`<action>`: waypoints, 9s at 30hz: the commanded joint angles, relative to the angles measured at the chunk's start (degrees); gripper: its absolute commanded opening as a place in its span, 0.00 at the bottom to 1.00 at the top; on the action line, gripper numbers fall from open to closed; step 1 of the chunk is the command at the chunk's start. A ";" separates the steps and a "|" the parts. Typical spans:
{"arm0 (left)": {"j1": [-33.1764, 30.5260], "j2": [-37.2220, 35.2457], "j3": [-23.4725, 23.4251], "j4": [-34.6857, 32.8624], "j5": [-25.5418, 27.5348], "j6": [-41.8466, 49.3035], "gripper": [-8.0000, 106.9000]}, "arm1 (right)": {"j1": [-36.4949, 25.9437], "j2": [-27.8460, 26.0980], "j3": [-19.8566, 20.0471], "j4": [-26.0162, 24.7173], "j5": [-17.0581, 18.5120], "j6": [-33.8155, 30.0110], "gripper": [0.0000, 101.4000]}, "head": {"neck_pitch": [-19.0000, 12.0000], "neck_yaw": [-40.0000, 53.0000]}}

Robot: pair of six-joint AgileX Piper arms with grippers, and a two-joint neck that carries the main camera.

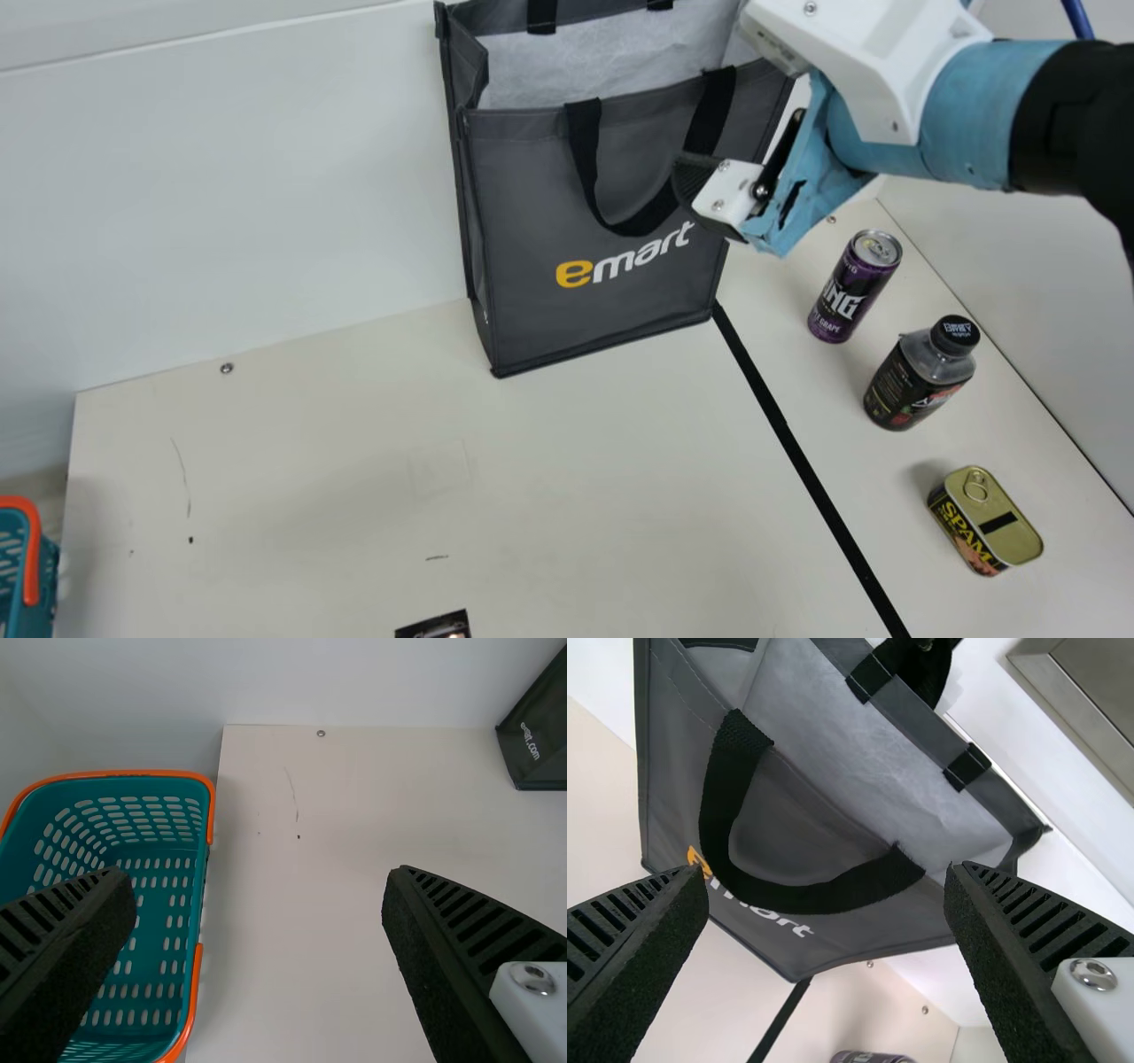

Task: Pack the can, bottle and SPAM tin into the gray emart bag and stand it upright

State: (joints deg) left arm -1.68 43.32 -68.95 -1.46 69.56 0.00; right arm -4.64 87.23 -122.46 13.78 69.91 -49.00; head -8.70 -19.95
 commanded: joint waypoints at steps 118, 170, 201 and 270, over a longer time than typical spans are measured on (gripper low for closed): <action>0.00 0.00 0.00 0.00 0.00 0.00 0.85 | 8.26 -9.48 12.71 5.74 -0.01 -21.22 0.00 | -1.30 -0.05; 0.00 0.00 0.00 0.00 0.00 0.00 0.85 | 43.58 -22.09 31.88 -14.25 -0.01 1.91 0.33 | -1.30 -0.05; 0.00 0.00 0.00 0.00 0.00 0.00 0.85 | 43.35 -28.38 33.53 -10.89 -0.01 6.24 0.94 | -1.30 -0.05; 0.00 0.00 0.00 0.00 0.00 0.00 0.85 | -1.85 -19.16 13.36 5.53 -0.01 4.89 0.94 | -1.30 -0.05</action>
State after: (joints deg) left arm -1.68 43.32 -68.95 -1.46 69.56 0.00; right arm -4.20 67.85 -109.06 19.00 69.85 -43.86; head -8.61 -19.95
